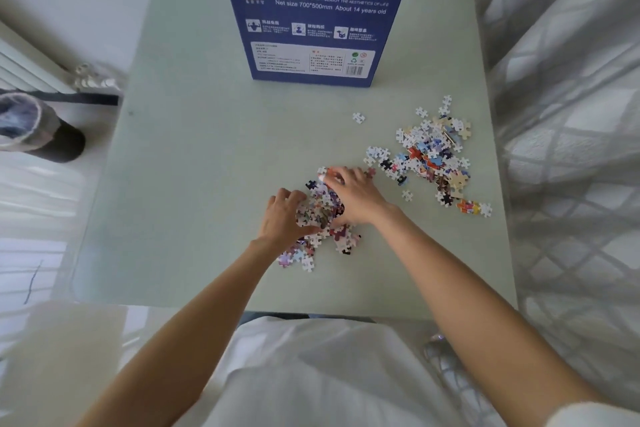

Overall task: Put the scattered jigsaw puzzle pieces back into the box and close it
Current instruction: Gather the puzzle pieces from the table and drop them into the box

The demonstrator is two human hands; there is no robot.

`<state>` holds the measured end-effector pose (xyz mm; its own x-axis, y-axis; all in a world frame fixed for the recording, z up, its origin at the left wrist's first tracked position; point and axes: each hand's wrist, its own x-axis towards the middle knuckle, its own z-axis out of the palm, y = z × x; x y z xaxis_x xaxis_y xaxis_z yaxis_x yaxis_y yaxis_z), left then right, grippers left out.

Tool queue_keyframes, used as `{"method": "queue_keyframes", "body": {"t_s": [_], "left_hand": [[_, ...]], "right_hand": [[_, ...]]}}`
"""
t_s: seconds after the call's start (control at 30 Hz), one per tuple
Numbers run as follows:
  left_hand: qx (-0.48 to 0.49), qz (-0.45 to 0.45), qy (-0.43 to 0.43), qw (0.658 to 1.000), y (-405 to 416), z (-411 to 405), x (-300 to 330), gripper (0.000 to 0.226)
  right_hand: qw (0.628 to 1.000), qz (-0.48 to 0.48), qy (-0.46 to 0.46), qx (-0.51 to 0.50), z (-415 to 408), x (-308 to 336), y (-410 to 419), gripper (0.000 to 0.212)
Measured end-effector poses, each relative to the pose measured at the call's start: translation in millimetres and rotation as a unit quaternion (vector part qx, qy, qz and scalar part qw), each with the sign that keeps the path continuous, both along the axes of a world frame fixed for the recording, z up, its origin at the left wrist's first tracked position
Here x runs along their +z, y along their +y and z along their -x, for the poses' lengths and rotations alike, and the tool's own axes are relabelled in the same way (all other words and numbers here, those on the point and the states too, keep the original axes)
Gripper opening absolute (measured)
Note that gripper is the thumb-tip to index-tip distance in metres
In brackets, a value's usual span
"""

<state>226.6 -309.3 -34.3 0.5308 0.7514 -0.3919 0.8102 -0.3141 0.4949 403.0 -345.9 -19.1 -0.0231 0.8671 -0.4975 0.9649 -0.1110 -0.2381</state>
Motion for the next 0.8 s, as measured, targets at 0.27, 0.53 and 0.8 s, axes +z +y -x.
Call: {"method": "queue_keyframes", "body": {"t_s": [0.27,0.53,0.8], "left_hand": [[0.004,0.035,-0.024,0.999,9.0,-0.2,3.2,0.059],[-0.064,0.014,0.044,0.997,5.1,-6.6,5.0,0.082],[-0.035,0.064,-0.007,0.997,21.2,-3.8,5.5,0.052]], "right_hand": [[0.997,-0.040,0.053,-0.038,6.9,1.3,-11.9,0.066],[0.990,-0.077,0.061,-0.096,8.3,7.2,-13.5,0.040],[0.981,-0.058,0.111,-0.146,4.8,10.0,-16.7,0.032]]}}
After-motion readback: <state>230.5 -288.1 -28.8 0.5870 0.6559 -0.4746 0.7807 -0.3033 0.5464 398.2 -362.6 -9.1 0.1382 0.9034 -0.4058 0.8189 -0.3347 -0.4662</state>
